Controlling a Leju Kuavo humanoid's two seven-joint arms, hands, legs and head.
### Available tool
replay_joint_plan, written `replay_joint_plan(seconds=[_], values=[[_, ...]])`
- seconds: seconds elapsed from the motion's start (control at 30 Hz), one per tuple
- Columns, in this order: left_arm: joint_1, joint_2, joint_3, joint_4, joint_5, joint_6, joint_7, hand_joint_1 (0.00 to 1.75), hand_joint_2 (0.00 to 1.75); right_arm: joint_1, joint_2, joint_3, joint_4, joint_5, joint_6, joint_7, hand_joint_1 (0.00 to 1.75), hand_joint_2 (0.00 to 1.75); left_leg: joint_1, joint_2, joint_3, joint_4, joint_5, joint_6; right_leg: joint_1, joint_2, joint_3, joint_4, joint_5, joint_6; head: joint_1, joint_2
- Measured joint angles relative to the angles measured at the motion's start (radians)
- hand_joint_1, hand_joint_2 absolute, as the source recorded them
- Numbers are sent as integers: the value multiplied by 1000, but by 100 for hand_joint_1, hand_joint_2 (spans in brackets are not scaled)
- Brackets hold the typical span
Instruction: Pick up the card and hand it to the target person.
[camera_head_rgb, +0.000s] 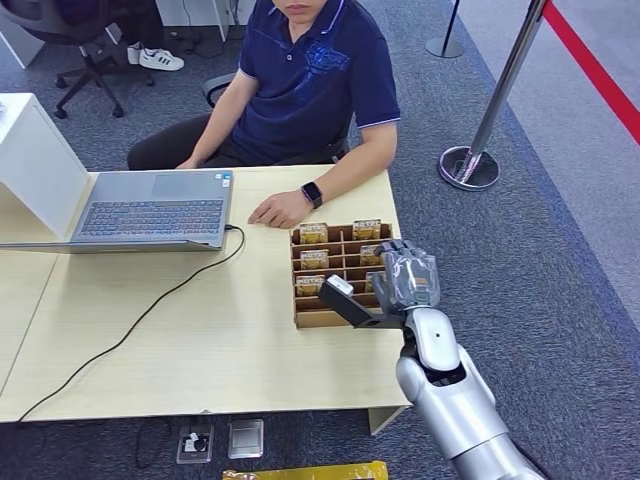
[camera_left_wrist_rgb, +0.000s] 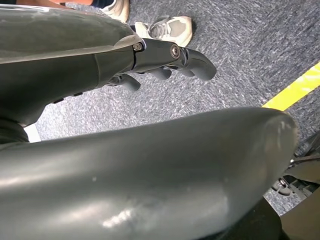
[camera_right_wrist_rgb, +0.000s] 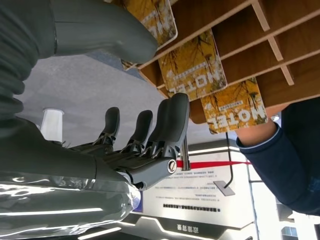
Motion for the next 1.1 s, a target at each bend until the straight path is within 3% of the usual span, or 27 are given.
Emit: replay_joint_plan(seconds=[0.13, 0.73, 0.83, 0.97, 1.1], values=[[0, 0, 0, 0, 0, 5, 0, 0, 0, 8, 0, 0, 0, 1, 1, 0, 59, 175, 0, 0, 0, 0, 0, 0, 0, 0, 0, 0, 0, 0, 0, 0], [-1, 0, -3, 0, -6, 0, -3, 0, 0, 32, -3, -2, 6, 3, 5, -3, 86, 175, 0, 0, 0, 0, 0, 0, 0, 0, 0, 0, 0, 0, 0, 0], [-1, 0, -4, 0, -6, 0, -3, 0, 0, 32, -7, -3, 14, 1, 4, -6, 105, 175, 0, 0, 0, 0, 0, 0, 0, 0, 0, 0, 0, 0, 0, 0], [-3, 0, -6, 0, -6, 0, -3, 0, 0, 31, -10, -4, 26, 1, 2, -8, 170, 175, 0, 0, 0, 0, 0, 0, 0, 0, 0, 0, 0, 0, 0, 0], [-8, 0, -7, 0, -11, -1, -2, 0, 0, 31, -11, -5, 36, 1, -6, -3, 175, 175, 0, 0, 0, 0, 0, 0, 0, 0, 0, 0, 0, 0, 0, 0]])
